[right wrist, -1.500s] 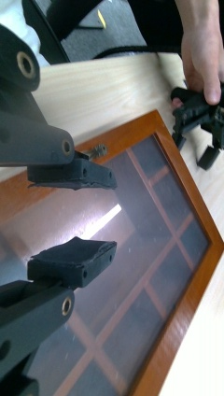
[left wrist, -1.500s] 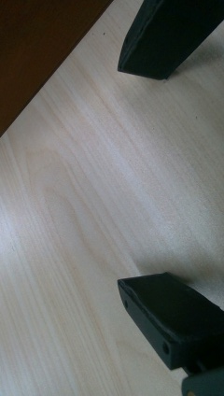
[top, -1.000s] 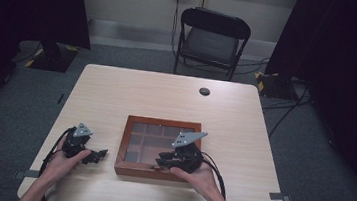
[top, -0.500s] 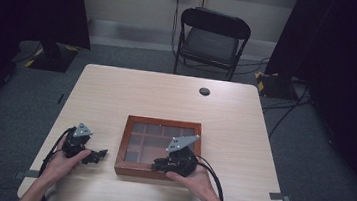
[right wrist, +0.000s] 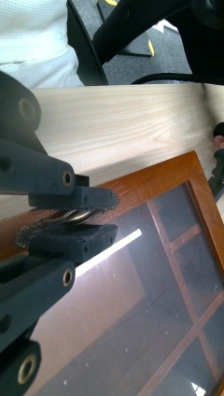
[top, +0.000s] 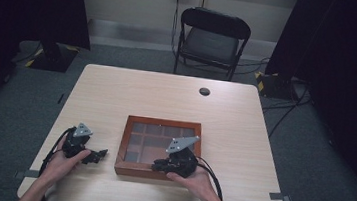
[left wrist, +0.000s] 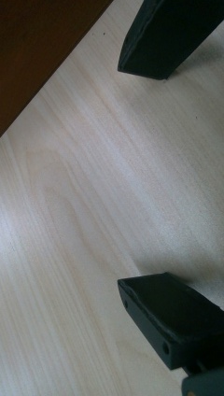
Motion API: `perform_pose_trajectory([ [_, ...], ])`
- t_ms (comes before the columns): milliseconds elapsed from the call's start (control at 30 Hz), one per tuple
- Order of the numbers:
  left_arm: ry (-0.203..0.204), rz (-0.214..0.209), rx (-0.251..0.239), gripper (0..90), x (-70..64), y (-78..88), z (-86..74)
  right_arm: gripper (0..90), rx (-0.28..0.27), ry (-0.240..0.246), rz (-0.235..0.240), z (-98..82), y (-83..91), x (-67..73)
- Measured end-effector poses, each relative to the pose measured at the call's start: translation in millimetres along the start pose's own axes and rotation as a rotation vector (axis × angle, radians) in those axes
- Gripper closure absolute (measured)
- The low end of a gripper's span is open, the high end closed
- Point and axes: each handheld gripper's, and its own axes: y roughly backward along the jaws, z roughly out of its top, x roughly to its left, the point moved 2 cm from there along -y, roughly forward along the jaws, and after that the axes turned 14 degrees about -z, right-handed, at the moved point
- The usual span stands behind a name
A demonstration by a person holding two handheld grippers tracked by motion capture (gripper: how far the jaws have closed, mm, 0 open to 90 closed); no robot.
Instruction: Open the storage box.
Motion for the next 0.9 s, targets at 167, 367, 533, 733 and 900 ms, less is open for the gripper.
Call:
perform_pose_trajectory([
  [167, -0.001, 0.000, 0.001, 0.0, 0.0, 0.0, 0.0, 81.5, -0.001, 0.010, -0.007, 0.9, -0.4, 2.1],
  [367, 0.000, -0.001, 0.003, 0.0, 0.0, 0.2, 0.1, 82.2, 0.009, 0.023, 0.009, 2.2, -0.8, 6.7],
  [533, -0.001, -0.001, 0.003, 0.0, 0.0, 0.3, 0.1, 82.5, 0.014, 0.035, 0.020, 2.3, 0.0, 8.8],
  [733, -0.001, -0.001, 0.003, 0.0, 0.0, 0.2, 0.1, 82.5, 0.023, 0.034, 0.024, 2.9, 0.2, 8.8],
  [900, 0.000, -0.001, 0.002, 0.0, 0.0, 0.2, 0.1, 82.5, 0.024, 0.037, 0.024, 3.4, 0.9, 7.7],
])
